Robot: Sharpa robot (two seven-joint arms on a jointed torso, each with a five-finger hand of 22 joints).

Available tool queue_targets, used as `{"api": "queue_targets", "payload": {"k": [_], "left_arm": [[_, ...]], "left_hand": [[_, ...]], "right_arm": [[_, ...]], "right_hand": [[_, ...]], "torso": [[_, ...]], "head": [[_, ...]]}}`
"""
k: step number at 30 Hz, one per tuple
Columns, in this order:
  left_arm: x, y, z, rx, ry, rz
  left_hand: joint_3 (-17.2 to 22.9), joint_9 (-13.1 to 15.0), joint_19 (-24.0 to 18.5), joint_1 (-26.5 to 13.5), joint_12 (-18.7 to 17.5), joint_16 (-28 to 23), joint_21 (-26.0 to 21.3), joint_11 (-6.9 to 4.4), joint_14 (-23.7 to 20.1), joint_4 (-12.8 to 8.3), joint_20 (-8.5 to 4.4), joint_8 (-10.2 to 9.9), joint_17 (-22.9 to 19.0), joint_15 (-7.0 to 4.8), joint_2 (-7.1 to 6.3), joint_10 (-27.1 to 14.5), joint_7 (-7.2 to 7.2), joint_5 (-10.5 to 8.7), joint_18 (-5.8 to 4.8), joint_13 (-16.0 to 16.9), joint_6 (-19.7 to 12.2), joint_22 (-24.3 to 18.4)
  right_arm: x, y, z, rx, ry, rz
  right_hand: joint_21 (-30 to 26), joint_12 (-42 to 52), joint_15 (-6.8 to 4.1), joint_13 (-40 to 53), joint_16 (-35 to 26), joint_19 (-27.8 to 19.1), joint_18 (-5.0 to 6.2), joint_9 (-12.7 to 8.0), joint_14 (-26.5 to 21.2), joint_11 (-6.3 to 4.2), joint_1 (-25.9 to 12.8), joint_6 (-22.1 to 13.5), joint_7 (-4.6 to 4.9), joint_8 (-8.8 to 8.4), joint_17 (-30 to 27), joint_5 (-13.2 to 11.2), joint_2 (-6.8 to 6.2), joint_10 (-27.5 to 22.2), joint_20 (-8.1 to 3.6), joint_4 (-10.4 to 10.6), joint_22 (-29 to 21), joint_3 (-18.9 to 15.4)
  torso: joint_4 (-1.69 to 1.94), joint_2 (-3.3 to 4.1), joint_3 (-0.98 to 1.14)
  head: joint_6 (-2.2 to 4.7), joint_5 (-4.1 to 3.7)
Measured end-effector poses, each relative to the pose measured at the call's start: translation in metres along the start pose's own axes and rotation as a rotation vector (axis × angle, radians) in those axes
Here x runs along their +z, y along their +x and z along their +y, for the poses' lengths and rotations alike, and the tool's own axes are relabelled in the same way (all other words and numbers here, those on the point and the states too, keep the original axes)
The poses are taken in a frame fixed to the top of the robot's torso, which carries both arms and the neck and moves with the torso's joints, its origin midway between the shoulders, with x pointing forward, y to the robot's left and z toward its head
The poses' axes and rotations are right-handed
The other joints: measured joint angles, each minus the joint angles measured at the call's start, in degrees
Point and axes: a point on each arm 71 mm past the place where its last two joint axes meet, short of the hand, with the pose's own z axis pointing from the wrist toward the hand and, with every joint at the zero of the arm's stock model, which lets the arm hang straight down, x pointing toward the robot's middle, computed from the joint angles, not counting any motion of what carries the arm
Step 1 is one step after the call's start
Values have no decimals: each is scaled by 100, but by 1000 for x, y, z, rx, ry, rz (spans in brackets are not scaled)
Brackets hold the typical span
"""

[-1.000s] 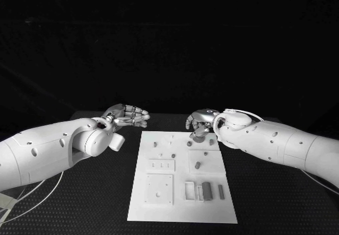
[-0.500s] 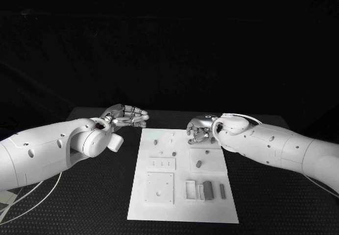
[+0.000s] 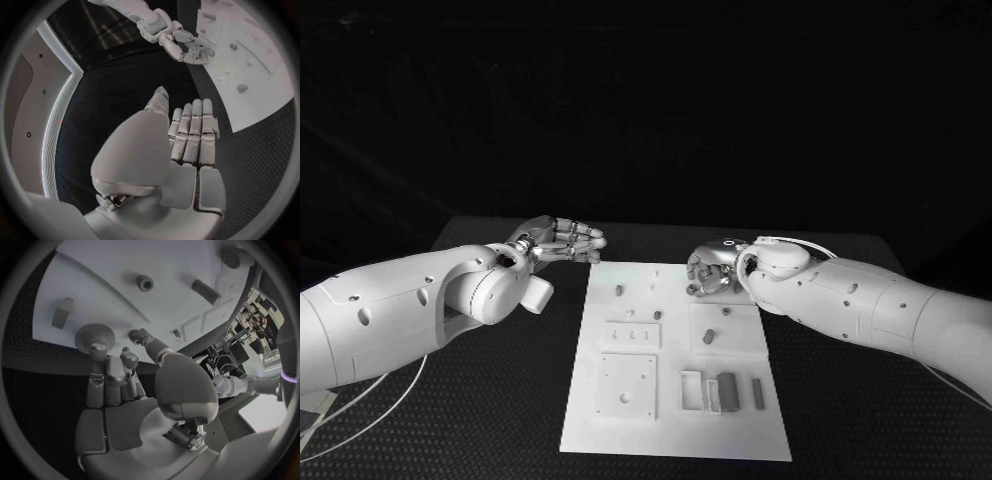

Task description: Assemble the parts on the task board

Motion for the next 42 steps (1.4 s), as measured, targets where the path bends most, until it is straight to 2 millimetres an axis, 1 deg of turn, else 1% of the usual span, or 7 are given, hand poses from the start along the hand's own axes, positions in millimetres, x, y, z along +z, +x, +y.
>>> {"api": "queue_targets", "payload": {"k": [8, 13, 19, 22, 28, 33, 42], "left_arm": [[0, 0, 0, 1, 1, -2], [0, -1, 0, 1, 1, -3], [1, -1, 0, 2, 1, -5], [1, -2, 0, 2, 1, -6], [1, -3, 0, 2, 1, -8], [1, -3, 0, 2, 0, -9], [0, -3, 0, 2, 0, -9]], "left_hand": [[0, -14, 21, 0, -24, -17, -22, 0, 0, 0, -21, -1, 10, 0, 0, 0, 0, 0, -27, -11, 0, -3], [0, -24, 21, 0, -28, -39, -22, 0, 0, 0, -21, -24, 19, 0, 0, 0, 0, 0, -29, -20, 0, -9], [0, -24, 21, 0, -50, -39, -22, 0, 0, 0, -21, -24, 19, 0, 0, 0, 0, 0, -30, -20, 0, -9], [0, -24, 21, 0, -50, -39, -22, 0, 0, 0, -21, -24, 25, 0, 0, 0, 0, 0, -31, -26, 0, -9], [0, -29, 21, 0, -50, -39, -22, 0, 0, 0, -21, -24, 24, 0, 0, 0, 0, 0, -32, -25, 0, -9], [0, -29, 21, 0, -73, -61, -22, 0, 0, 0, -21, -23, 31, 0, 0, 0, 0, 0, -35, -25, 0, -14], [0, -28, 21, -21, -73, -61, -44, 0, 0, 0, -21, -52, 30, 0, 21, 0, 0, 0, -38, -30, 0, -13]], "right_arm": [[0, 1, 3, 1, -9, 1], [0, -1, 3, 2, -10, -4], [0, -3, 3, 2, -13, -11], [0, -4, 3, 2, -14, -14], [0, -6, 2, 2, -16, -18], [-1, -7, 2, 3, -18, -22], [-2, -8, 1, -2, -18, -35]], "right_hand": [[23, 24, 0, 10, 23, 0, -15, 16, 0, 0, -48, -9, 8, -23, 14, 0, 48, 0, 0, 18, 0, 18], [45, 38, 0, 14, 47, 0, -17, 55, 0, 0, -60, 85, -19, -11, 39, 0, 60, 1, 0, 2, 0, 34], [89, 61, 0, 14, 74, 0, -17, 92, 0, -1, -113, 158, -88, 35, 54, 0, 113, 3, 1, 10, 0, 72], [111, 61, -25, 14, 88, 1, -18, 98, 24, -21, -152, 221, -128, 39, 63, 0, 165, 23, 1, 1, 0, 95], [144, 60, -33, 13, 97, -3, -18, 132, 32, -41, -140, 272, -159, 73, 79, 0, 294, 44, -2, 0, 0, 126], [178, 83, -53, 13, 122, -3, -19, 148, 54, -61, -129, 329, -195, 99, 100, 0, 433, 65, -3, -16, 0, 142], [221, 83, -85, 12, 144, -22, -19, 230, 80, -118, -162, 441, -296, 139, 100, 0, 514, 77, -21, -16, 0, 142]], "torso": [[17, 70, -9], [20, 103, -10], [20, 130, -5], [21, 143, 3], [25, 166, 9], [26, 183, 12], [28, 208, 16]], "head": [[2, -5], [-3, 10], [-9, 13], [-3, 1], [10, -18], [15, -27], [37, -36]]}}
